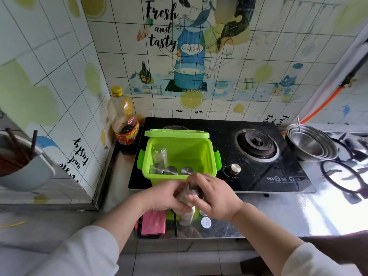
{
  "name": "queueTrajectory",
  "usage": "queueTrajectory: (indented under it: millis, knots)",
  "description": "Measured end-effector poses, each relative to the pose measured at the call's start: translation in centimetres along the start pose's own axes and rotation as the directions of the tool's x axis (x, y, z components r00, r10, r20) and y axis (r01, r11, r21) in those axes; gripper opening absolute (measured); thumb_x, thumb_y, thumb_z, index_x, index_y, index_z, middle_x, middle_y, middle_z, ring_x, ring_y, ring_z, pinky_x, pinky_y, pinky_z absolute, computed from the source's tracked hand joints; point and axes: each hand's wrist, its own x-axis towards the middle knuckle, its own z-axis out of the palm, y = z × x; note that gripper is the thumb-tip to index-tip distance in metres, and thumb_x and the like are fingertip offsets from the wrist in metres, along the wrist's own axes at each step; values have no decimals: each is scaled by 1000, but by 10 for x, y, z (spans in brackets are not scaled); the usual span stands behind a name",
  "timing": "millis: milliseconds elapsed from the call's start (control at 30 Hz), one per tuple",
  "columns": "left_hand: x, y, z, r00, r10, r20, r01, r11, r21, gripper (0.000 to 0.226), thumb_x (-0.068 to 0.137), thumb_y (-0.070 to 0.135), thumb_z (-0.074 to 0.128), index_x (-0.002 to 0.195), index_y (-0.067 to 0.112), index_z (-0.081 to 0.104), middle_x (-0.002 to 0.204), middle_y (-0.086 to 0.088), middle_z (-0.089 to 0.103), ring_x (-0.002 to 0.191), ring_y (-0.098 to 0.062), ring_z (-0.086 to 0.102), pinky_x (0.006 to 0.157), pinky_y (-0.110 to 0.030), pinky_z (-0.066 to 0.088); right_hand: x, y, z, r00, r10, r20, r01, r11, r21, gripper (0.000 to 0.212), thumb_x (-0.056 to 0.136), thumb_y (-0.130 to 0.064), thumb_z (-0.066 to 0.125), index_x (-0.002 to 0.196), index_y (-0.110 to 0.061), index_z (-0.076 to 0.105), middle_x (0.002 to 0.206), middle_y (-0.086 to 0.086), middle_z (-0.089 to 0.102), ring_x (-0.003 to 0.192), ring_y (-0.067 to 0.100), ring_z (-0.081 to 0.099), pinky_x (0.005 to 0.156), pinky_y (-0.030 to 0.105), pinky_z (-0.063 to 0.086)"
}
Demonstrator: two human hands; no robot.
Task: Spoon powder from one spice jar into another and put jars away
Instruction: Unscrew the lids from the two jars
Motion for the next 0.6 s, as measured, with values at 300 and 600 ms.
queueTrajectory:
  millis: [300, 600]
  knots:
    - [2, -7, 6, 984, 13, -177, -22, 999, -47, 43, 66, 22, 86, 102, 25, 64, 94, 9, 72, 90, -9, 68, 75, -28, 54, 4, -6, 0, 958, 285, 27, -285, 958, 14, 91, 66, -93, 14, 100, -13, 42, 59, -9, 39, 58, 22, 45, 52, 34, 32]
    - [-3, 3, -4, 998, 21, -63, -24, 998, -56, 36, 63, 23, 86, 92, 26, 64, 82, 13, 66, 82, -10, 63, 75, -34, 51, 3, -9, 4, 968, 245, -50, -230, 950, 209, 68, 79, -81, 35, 104, -19, 46, 58, -13, 42, 57, 13, 42, 51, 27, 33]
